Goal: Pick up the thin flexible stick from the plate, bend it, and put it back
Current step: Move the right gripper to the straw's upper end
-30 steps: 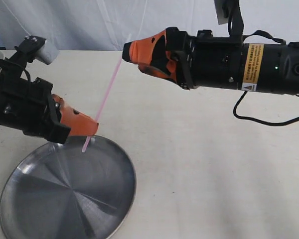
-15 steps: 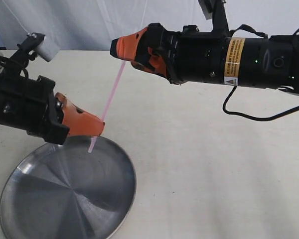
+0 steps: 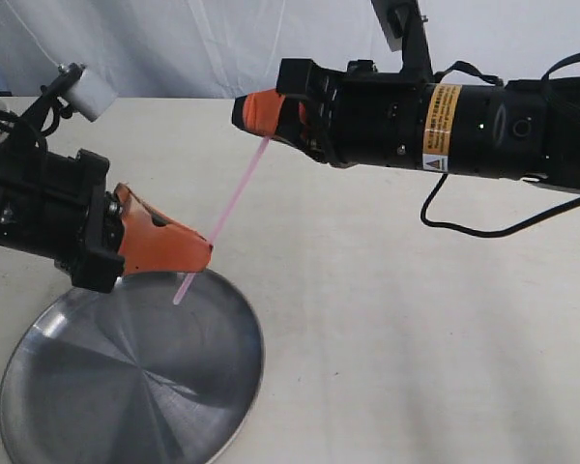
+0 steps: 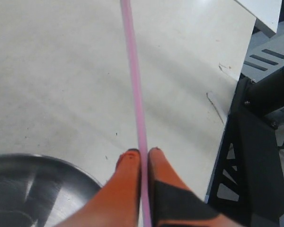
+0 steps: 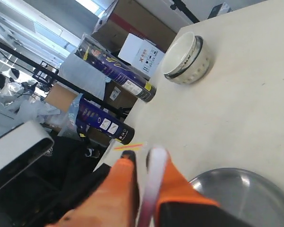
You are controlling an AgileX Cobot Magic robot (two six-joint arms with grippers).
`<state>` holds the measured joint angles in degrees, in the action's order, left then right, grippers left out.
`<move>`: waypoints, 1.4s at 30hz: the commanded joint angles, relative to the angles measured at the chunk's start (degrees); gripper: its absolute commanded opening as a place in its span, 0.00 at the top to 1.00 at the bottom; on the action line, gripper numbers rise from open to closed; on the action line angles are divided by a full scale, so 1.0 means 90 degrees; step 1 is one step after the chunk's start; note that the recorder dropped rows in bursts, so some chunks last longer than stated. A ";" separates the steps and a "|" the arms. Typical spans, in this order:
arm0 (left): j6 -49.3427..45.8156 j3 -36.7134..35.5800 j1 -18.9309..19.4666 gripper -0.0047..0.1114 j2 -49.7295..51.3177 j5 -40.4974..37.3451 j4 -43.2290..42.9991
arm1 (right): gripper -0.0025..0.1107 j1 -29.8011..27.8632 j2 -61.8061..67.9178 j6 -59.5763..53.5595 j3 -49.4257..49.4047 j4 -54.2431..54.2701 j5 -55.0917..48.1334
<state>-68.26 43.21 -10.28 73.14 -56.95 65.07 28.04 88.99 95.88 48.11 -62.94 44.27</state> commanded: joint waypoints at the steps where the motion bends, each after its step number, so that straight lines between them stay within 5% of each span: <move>1: -0.0142 0.0031 -0.0018 0.96 -0.0053 0.0008 0.0420 | 0.99 0.0011 0.0000 -0.0097 0.0031 -0.0362 0.0189; 14: 0.0262 0.0031 -0.0018 0.96 -0.0053 -0.0191 0.0520 | 0.99 0.0011 0.0000 -0.0657 0.0031 -0.0566 0.0163; 28: 0.0594 0.0031 -0.0018 0.96 0.0140 -0.0398 0.1626 | 0.99 0.0011 0.0000 -0.1397 0.0031 -0.0682 0.0117; 36: 0.0478 0.0031 -0.0018 0.96 0.0170 0.0081 0.0831 | 0.99 0.0011 -0.0023 -0.1386 0.0031 -0.0658 -0.0051; 42: 0.0619 0.0031 -0.0018 0.74 0.0170 0.0439 0.0539 | 0.99 0.0011 -0.0165 -0.1264 0.0031 -0.0346 0.0136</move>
<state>-63.34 43.34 -10.28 74.57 -54.05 70.31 28.15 88.48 84.15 48.45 -68.14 44.06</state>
